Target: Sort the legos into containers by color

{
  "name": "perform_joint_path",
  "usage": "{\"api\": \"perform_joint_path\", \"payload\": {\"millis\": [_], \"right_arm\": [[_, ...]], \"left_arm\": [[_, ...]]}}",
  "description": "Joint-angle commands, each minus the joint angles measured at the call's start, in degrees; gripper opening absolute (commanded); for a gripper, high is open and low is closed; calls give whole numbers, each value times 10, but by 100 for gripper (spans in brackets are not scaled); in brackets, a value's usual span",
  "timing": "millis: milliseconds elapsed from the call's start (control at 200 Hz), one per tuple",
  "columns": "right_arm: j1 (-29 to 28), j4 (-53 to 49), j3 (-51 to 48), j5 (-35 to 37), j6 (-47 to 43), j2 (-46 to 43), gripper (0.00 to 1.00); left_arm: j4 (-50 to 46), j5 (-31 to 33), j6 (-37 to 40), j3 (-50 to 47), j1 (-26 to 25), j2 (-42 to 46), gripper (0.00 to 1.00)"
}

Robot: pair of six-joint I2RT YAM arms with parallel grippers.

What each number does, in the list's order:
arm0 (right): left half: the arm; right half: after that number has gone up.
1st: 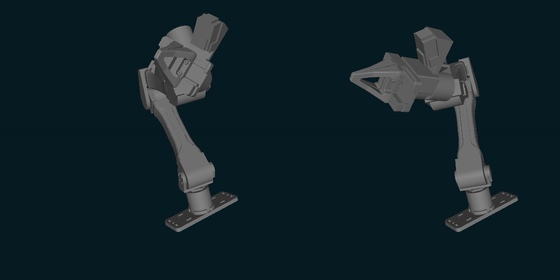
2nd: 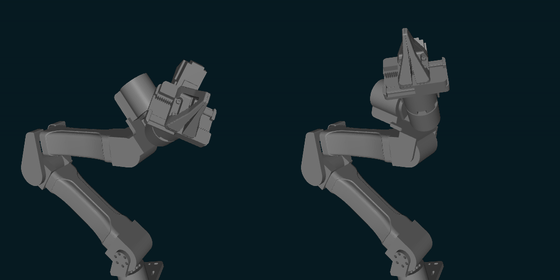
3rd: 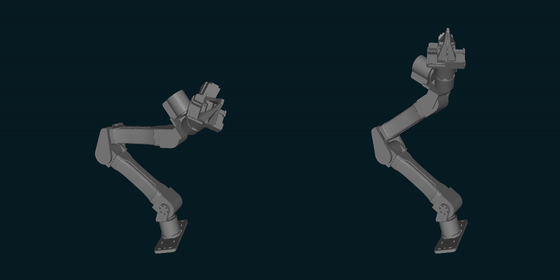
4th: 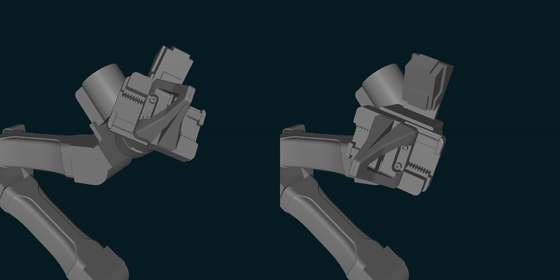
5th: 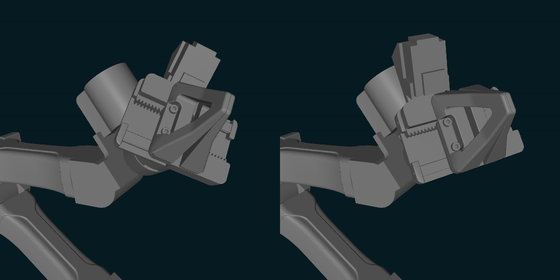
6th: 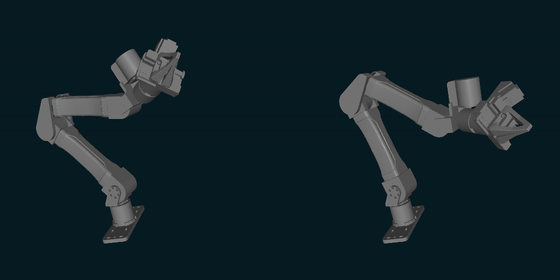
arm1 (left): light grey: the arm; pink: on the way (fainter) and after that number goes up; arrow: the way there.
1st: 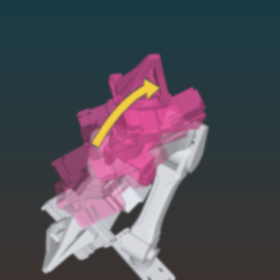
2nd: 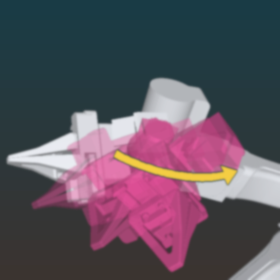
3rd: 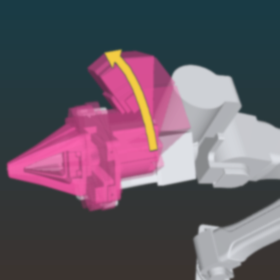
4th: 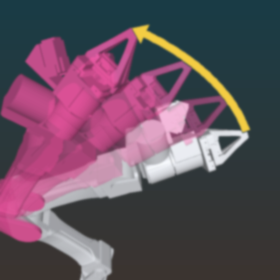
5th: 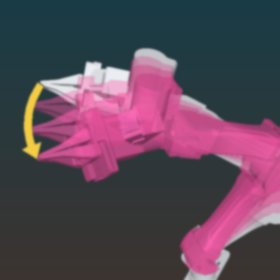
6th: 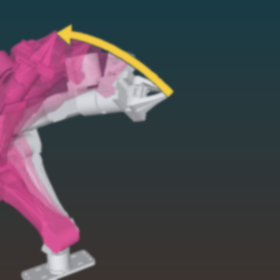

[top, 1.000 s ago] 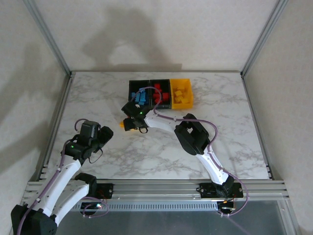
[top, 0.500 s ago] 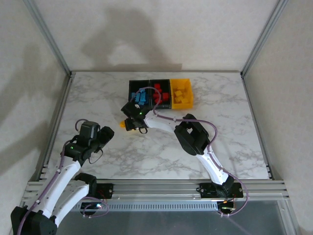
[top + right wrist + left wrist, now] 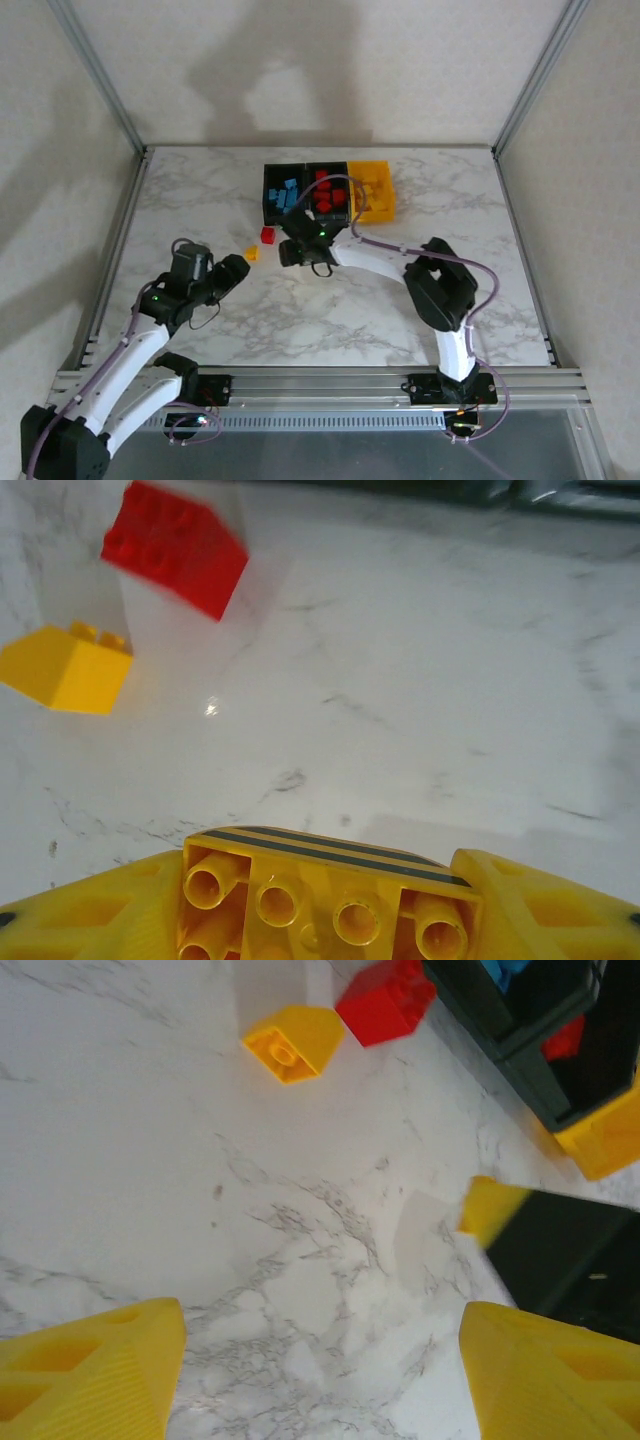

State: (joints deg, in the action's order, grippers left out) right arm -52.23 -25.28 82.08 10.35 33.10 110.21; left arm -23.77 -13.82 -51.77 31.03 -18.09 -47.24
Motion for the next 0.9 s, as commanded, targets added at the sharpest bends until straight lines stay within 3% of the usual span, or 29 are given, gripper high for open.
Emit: {"api": "perform_joint_path", "payload": {"millis": [0, 190, 375, 626, 896], "right_arm": [[32, 7, -32, 29, 5, -60, 58], [96, -2, -52, 37, -15, -121, 59], [181, 2, -31, 26, -35, -124, 59], [263, 8, 63, 0, -43, -37, 59], [304, -3, 193, -25, -25, 83, 60]], "left_arm": [[51, 6, -17, 22, -40, -36, 72], [102, 27, -28, 73, -103, -124, 72], [131, 37, -26, 136, -147, -202, 72], [136, 44, -25, 169, -174, -247, 71], [121, 62, -21, 171, -175, -243, 71]]}}
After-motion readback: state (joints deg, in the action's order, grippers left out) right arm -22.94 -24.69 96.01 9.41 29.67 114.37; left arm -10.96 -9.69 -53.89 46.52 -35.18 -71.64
